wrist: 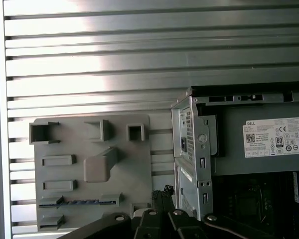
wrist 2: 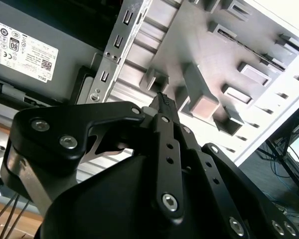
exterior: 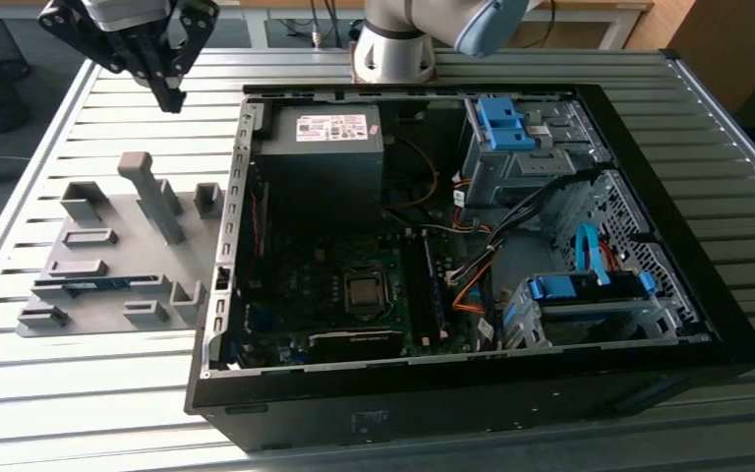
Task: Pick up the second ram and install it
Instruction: 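Reach for the second ram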
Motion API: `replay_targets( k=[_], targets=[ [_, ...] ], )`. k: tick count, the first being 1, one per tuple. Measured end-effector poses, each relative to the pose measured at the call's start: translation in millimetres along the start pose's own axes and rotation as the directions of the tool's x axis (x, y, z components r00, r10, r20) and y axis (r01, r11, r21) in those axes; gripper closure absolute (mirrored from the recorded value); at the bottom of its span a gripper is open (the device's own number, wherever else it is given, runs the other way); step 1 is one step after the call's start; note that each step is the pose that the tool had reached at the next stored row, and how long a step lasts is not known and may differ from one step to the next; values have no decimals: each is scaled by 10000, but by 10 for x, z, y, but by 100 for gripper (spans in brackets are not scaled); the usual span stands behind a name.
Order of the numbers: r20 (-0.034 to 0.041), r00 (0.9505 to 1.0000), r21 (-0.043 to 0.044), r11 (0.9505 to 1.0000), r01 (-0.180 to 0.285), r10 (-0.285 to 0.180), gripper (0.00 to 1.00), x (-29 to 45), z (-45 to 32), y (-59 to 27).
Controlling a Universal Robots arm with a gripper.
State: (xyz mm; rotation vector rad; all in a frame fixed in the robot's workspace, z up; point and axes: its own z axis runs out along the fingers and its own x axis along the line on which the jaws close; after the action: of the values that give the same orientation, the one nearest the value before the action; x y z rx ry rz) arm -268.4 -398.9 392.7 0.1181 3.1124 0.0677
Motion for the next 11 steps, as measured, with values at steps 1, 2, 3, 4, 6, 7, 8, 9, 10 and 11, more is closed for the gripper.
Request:
replay_targets(
  k=[1,2,3,4,6,7,8,9,10,11],
  targets=[
    [0,10000,0,10000,0,0,89,14,0,-1],
    [0,10000,0,10000,0,0,89,31,0,-2],
    [0,10000,0,10000,1,-1,89,48,0,-4],
    [0,10000,0,10000,1,-1,89,67,-1,-5],
    [-1,10000,0,10000,0,0,89,94,-1,-7],
    [0,10000,1,10000,1,-1,89,105,-1,-8],
    [-1,10000,1,10000,1,-1,89,115,-1,-9],
    [0,10000,0,10000,2,-2,89,126,-1,-10],
    [0,10000,1,10000,1,-1,89,139,-1,-11],
    [0,10000,0,10000,1,-1,89,151,-1,-12]
  ],
)
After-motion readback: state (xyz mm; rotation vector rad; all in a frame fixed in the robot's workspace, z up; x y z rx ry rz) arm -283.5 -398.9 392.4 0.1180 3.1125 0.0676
